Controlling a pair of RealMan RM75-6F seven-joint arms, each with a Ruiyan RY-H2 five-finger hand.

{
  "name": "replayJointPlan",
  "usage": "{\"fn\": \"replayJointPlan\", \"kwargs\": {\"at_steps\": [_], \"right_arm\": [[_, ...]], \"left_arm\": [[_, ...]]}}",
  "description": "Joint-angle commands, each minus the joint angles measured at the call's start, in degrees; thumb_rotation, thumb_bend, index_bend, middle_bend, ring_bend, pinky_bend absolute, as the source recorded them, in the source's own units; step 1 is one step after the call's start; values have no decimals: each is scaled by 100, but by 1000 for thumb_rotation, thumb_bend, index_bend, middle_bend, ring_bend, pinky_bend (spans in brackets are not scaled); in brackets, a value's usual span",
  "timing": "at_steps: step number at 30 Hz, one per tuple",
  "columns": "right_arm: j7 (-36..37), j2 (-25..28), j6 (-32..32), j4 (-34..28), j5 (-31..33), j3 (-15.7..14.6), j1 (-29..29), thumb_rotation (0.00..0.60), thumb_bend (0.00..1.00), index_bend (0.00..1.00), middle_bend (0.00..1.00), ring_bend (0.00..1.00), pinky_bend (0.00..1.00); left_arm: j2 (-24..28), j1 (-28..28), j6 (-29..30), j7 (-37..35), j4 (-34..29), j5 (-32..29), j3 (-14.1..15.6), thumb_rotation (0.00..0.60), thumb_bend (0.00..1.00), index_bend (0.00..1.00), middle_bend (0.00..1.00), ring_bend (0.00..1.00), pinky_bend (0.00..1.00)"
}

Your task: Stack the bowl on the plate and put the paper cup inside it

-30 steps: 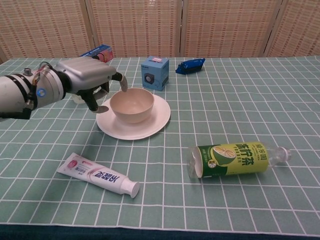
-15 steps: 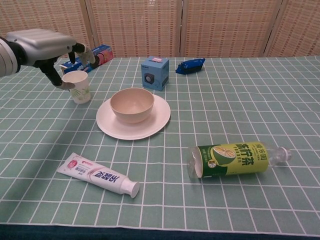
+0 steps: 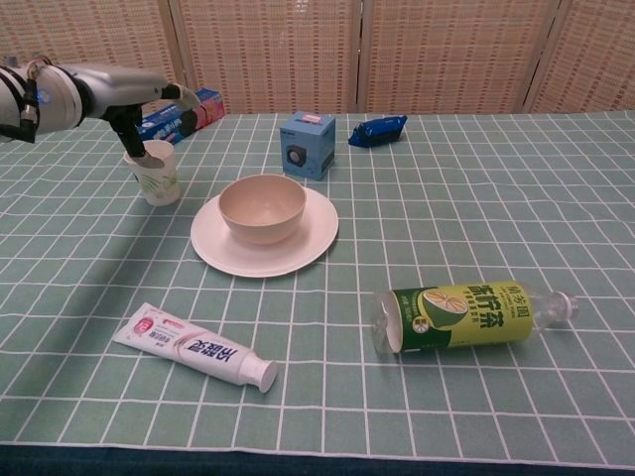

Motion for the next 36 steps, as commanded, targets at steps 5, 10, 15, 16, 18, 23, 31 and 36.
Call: {"fn": "replayJointPlan", "kwargs": {"at_steps": [5, 10, 15, 16, 18, 23, 31, 36], "right_arm": [[-59, 28, 8, -38, 20, 13, -7, 600, 39, 192, 391, 358, 551], [-129, 45, -15, -93, 33, 19, 4, 600, 39, 192, 391, 358, 551], [-176, 53, -26, -123, 67, 20, -5, 600, 39, 192, 391, 358, 551], [-185, 55, -31, -125, 81, 21, -8, 600, 39, 192, 391, 358, 551], [-198, 62, -44, -130, 95, 24, -6, 600, 40, 192, 391, 358, 551], [-237, 70, -73, -152, 117, 31, 5, 600, 39, 192, 391, 358, 551], [-274, 66, -117, -171, 142, 39, 26, 600, 39, 192, 391, 358, 551], [-267, 67, -133, -166, 153, 39, 29, 600, 40, 192, 391, 358, 551]], "left_arm": [[-256, -457, -539, 229, 684, -754, 157, 600, 251, 81, 12, 21, 281], [-362, -674, -738, 404, 1031, -1205, 356, 600, 251, 81, 1, 3, 267], [-473, -850, -963, 489, 1348, -1633, 524, 600, 251, 96, 1, 0, 219], [-511, -884, -978, 502, 1425, -1691, 563, 600, 251, 99, 1, 0, 205], [-561, -926, -1007, 515, 1528, -1755, 621, 600, 251, 103, 1, 0, 196], [-679, -1023, -1043, 580, 1818, -1825, 777, 600, 251, 127, 1, 0, 193], [-836, -1062, -1215, 446, 2190, -1895, 860, 600, 251, 188, 3, 25, 196], [-946, -1032, -1259, 296, 2360, -1787, 873, 600, 251, 264, 86, 142, 332]]}}
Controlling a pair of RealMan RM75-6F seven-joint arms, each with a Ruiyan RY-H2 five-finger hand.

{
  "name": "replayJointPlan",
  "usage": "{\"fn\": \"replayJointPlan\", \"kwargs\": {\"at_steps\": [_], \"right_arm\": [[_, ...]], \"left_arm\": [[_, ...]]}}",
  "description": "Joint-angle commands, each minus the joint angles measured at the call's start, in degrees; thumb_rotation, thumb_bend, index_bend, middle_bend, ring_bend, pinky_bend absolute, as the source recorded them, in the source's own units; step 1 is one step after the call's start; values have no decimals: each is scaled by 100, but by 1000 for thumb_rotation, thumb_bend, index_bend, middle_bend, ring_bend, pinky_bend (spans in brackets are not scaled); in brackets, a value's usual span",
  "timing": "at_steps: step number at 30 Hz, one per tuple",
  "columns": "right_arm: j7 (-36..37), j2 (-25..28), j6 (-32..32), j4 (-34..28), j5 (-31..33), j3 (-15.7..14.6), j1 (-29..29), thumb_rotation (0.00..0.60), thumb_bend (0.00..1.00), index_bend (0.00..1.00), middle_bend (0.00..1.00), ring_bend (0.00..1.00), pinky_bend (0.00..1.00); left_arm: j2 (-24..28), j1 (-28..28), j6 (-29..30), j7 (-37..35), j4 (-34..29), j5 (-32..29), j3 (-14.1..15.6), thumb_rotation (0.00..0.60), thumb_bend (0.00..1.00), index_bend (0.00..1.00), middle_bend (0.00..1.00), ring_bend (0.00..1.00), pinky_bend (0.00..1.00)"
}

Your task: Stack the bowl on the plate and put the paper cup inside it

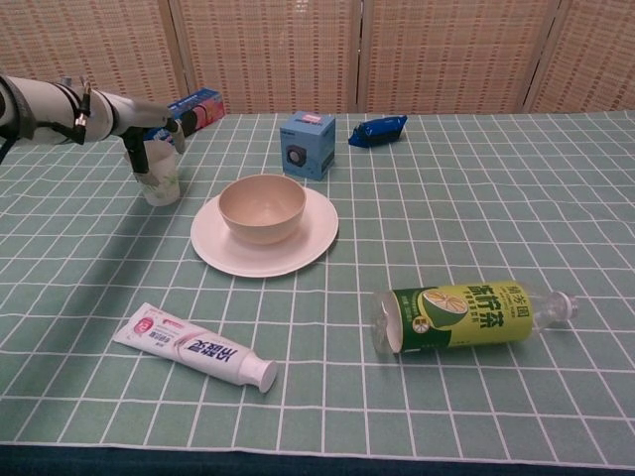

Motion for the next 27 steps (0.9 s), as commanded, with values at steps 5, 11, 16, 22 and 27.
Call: {"fn": "replayJointPlan", "kwargs": {"at_steps": [5, 11, 16, 22, 27], "right_arm": [[9, -5, -6, 10, 14, -1, -4, 600, 40, 192, 391, 358, 551], [13, -8, 9, 10, 11, 7, -5, 600, 39, 192, 391, 358, 551], [5, -2, 21, -1, 11, 9, -11, 600, 39, 192, 391, 358, 551], [13, -2, 2, -5, -3, 15, 9, 600, 40, 192, 391, 358, 551], [27, -14, -6, -2, -34, 9, 25, 600, 39, 192, 391, 358, 551]], "left_arm": [[-102, 43, -22, -189, 165, 199, -5, 600, 251, 308, 169, 228, 507], [-59, 84, -22, -354, 124, 400, -38, 600, 251, 333, 228, 281, 577], [45, 104, -28, -464, -7, 515, -60, 600, 251, 346, 250, 295, 597], [546, 116, 128, -596, -737, 777, -124, 600, 251, 350, 256, 295, 609], [1072, 143, 365, -804, -1644, 1116, -261, 600, 251, 356, 256, 296, 613]]}}
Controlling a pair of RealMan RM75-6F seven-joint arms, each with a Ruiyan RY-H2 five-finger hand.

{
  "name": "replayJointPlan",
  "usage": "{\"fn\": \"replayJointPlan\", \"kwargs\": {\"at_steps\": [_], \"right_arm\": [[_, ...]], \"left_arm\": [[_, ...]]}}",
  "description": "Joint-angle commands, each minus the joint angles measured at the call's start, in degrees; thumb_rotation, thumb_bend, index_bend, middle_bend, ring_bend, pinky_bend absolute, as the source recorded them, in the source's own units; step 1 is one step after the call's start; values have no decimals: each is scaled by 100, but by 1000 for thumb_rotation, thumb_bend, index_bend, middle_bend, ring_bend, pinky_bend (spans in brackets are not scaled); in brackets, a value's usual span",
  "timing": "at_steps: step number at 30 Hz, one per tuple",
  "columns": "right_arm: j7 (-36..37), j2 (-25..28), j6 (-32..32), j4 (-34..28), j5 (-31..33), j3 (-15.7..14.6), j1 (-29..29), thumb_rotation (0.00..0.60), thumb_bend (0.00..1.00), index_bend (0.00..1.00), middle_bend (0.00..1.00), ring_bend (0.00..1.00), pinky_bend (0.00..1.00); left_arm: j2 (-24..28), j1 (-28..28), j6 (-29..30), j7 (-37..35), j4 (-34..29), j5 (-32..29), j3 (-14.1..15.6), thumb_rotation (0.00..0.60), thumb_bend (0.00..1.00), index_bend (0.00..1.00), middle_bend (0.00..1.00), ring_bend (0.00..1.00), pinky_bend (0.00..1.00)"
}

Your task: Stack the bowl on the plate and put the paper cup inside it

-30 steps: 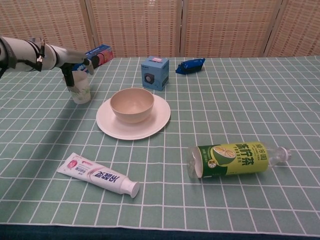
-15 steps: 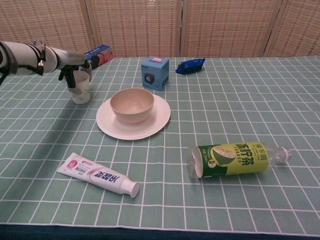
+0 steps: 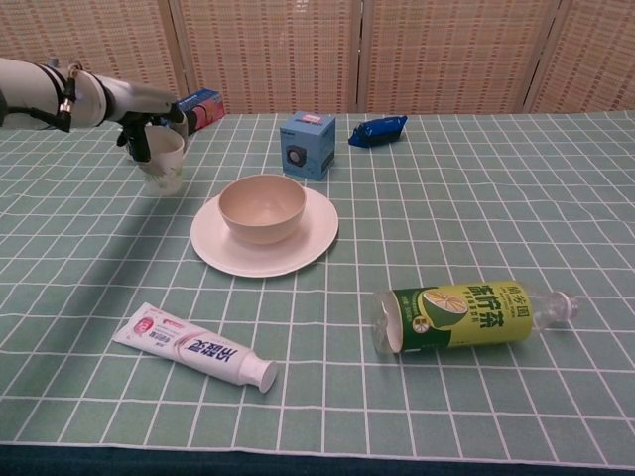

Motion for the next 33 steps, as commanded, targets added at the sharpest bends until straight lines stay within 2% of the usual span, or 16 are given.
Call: {"fn": "replayJointPlan", "kwargs": {"at_steps": [1, 9, 15, 23, 33], "right_arm": [[5, 0, 3, 0, -12, -4, 1, 600, 39, 193, 391, 358, 551], [20, 6, 19, -1, -21, -10, -8, 600, 39, 192, 391, 358, 551], [37, 12, 31, 5, -21, -18, -21, 600, 39, 192, 391, 358, 551], [108, 0, 44, 64, -9, -30, -49, 600, 39, 192, 391, 358, 551], [241, -9, 59, 186, 44, -43, -106, 600, 39, 192, 391, 358, 551]], "left_arm": [[491, 14, 200, -205, -774, 306, -138, 600, 251, 355, 256, 295, 614], [1007, -36, 278, -633, -2042, 796, -404, 600, 250, 354, 256, 295, 617], [1065, -174, 259, -860, -2535, 1004, -527, 600, 251, 356, 256, 295, 617], [725, -507, 301, -831, -2494, 841, -443, 600, 250, 355, 256, 294, 617], [261, -881, 607, -227, -2002, 324, 24, 600, 251, 352, 256, 293, 617]]}}
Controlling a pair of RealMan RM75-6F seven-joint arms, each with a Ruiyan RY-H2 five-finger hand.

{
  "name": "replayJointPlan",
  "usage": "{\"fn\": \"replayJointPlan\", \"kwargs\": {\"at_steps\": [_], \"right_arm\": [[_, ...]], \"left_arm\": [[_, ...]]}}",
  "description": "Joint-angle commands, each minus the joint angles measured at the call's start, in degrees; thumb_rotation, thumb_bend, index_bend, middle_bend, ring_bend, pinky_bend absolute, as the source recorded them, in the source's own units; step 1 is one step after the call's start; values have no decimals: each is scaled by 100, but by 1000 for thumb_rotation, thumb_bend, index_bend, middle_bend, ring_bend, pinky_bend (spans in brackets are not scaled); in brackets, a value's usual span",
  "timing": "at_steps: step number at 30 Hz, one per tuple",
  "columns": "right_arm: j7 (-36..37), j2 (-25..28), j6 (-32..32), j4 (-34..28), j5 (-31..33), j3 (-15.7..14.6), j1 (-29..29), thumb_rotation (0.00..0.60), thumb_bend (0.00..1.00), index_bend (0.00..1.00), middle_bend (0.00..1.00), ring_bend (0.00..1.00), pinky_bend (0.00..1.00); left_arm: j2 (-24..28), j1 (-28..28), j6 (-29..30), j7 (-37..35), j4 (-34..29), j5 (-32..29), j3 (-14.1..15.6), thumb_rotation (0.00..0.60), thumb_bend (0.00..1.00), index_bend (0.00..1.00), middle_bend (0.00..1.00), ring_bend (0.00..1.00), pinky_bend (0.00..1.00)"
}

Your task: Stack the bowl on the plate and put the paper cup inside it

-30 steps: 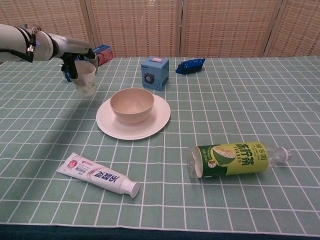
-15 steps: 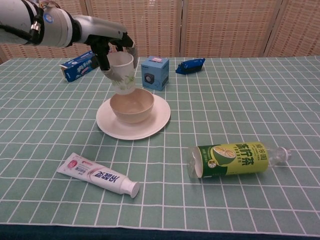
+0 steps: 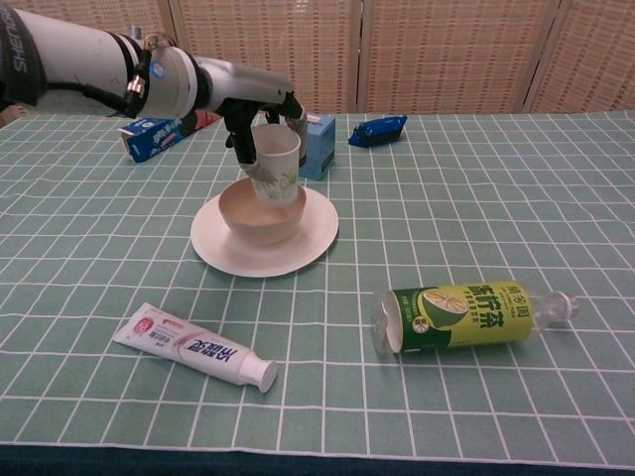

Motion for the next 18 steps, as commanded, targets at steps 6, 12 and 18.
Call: {"fn": "replayJointPlan", "kwargs": {"at_steps": [6, 12, 18], "right_arm": [[58, -24, -13, 64, 8, 5, -1, 600, 40, 192, 391, 358, 551], [68, -26, -17, 71, -2, 9, 4, 600, 39, 192, 391, 358, 551], [82, -21, 7, 73, 7, 9, -19, 600, 40, 192, 391, 358, 551]], "left_arm": [[-204, -114, 168, 309, 219, -419, 299, 600, 251, 348, 256, 286, 617], [-376, -102, 159, 260, 299, -467, 330, 600, 251, 348, 256, 286, 607], [-495, -84, 131, 178, 348, -496, 323, 600, 250, 309, 232, 198, 415]]}}
